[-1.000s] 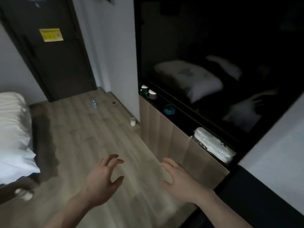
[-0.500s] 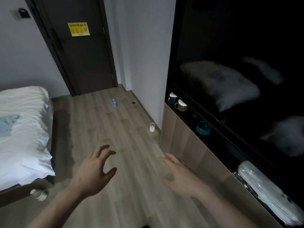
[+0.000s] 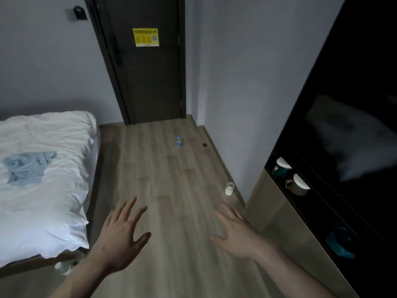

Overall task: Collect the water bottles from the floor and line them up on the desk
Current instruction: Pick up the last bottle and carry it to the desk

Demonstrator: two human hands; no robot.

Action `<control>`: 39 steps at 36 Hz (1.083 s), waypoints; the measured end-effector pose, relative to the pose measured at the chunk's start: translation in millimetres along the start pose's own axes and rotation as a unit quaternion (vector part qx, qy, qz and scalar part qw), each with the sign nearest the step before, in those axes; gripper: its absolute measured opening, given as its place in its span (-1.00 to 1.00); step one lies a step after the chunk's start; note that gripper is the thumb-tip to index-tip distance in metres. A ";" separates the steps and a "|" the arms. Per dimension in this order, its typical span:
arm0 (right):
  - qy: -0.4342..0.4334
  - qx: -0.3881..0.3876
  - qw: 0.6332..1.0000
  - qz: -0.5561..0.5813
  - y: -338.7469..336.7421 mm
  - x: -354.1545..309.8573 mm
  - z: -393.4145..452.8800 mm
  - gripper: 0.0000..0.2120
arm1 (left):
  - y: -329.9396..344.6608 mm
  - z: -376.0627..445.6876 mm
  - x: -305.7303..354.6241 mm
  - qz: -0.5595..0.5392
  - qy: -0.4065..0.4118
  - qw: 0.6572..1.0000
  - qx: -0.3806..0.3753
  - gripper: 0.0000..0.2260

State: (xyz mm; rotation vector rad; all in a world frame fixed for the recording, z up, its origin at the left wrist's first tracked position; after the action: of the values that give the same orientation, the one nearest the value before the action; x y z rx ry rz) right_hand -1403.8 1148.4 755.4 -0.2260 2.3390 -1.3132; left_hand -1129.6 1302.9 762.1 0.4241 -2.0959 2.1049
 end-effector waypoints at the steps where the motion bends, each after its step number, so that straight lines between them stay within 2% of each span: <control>1: -0.003 0.000 1.000 -0.006 -3.8 -11.3 17.6 -0.25 | -4.3 9.2 -15.4 -0.005 -0.004 1.000 0.009 -0.19; 10: 0.014 0.014 1.000 0.002 -31.3 -118.9 149.3 -0.23 | -44.5 111.0 -157.0 0.005 0.015 1.000 -0.001 -0.19; 17: 0.032 0.028 0.998 0.036 -48.6 -183.7 231.4 -0.25 | -74.2 196.8 -252.5 0.027 0.053 0.998 -0.021 -0.34; 30: 0.066 0.021 0.997 0.043 -117.3 -216.3 413.6 -0.24 | -84.4 396.9 -350.3 0.012 0.102 0.994 -0.025 -0.35; 39: 0.044 -0.002 0.998 0.038 -182.0 -243.5 578.8 -0.24 | -104.2 532.8 -423.0 0.002 0.055 0.998 -0.028 -0.34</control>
State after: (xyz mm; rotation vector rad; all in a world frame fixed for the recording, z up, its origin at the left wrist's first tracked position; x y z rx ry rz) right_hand -937.4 691.4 722.2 -0.0809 2.3979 -1.3066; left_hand -644.0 816.2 730.9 0.2904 -2.0888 2.0171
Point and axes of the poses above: each hand's wrist, its own z-axis towards the middle knuckle, its own y-axis out of the palm, x = y × z, the point moved 3 cm from there along z, towards the middle knuckle, and after that the axes turned 14 degrees about y, right-handed, at the moved point
